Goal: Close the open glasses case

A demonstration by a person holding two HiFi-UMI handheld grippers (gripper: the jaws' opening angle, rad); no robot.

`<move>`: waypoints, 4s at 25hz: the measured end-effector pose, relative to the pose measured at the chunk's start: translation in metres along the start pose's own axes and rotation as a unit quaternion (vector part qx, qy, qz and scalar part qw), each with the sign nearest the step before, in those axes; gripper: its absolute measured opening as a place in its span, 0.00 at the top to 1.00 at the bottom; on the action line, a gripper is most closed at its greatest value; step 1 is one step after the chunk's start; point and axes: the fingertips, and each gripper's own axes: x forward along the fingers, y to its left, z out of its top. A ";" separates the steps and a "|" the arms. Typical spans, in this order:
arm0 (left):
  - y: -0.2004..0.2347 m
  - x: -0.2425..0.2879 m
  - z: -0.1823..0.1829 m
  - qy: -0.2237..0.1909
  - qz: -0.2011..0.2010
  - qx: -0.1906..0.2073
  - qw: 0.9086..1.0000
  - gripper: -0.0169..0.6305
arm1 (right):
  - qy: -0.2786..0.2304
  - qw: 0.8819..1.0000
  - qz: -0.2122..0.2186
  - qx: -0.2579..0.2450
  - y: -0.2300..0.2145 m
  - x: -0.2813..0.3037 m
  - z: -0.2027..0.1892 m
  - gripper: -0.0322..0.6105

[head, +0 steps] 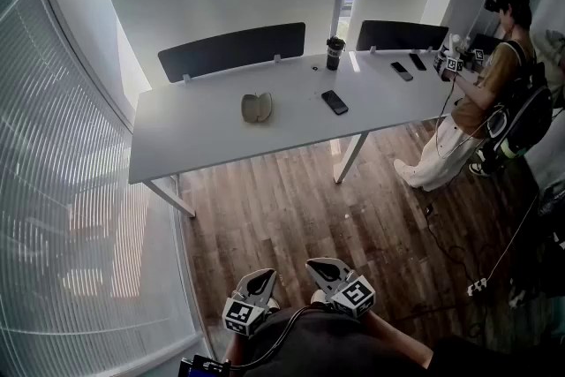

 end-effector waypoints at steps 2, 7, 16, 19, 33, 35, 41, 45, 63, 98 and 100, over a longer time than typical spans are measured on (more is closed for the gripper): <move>0.006 0.001 0.000 0.000 0.001 -0.001 1.000 0.96 | -0.002 1.000 0.001 -0.003 -0.002 0.005 -0.003 0.94; 0.018 -0.002 0.000 0.000 0.000 -0.003 1.000 0.96 | 0.005 1.000 -0.001 -0.004 -0.003 0.017 -0.004 0.94; 0.037 -0.009 0.002 -0.004 -0.010 -0.002 1.000 0.96 | 0.017 1.000 0.000 -0.014 0.008 0.038 0.000 0.94; 0.041 -0.016 -0.001 -0.001 -0.014 0.000 1.000 0.96 | 0.029 0.999 -0.007 -0.021 0.015 0.047 0.001 0.94; 0.064 -0.067 -0.009 0.002 -0.032 -0.009 0.999 0.96 | 0.052 0.998 -0.017 -0.040 0.071 0.074 -0.011 0.94; 0.069 -0.069 -0.011 0.002 -0.035 -0.009 0.999 0.96 | 0.056 0.997 -0.016 -0.044 0.076 0.074 -0.014 0.94; 0.069 -0.067 -0.012 0.006 -0.033 -0.039 0.999 0.96 | 0.064 0.997 -0.032 -0.007 0.069 0.063 -0.020 0.94; 0.073 -0.060 -0.012 0.003 -0.018 -0.035 0.999 0.96 | 0.061 0.998 -0.035 -0.005 0.049 0.066 -0.030 0.94; 0.094 0.051 0.023 0.020 0.019 -0.005 1.000 0.96 | 0.057 0.998 -0.018 0.008 -0.073 0.075 -0.017 0.94; 0.126 0.161 0.060 0.073 0.038 0.036 0.996 0.96 | 0.012 0.999 -0.028 0.037 -0.231 0.089 0.006 0.94; 0.132 0.166 0.066 0.068 0.038 0.034 0.996 0.96 | 0.019 0.999 -0.030 0.040 -0.233 0.092 0.008 0.94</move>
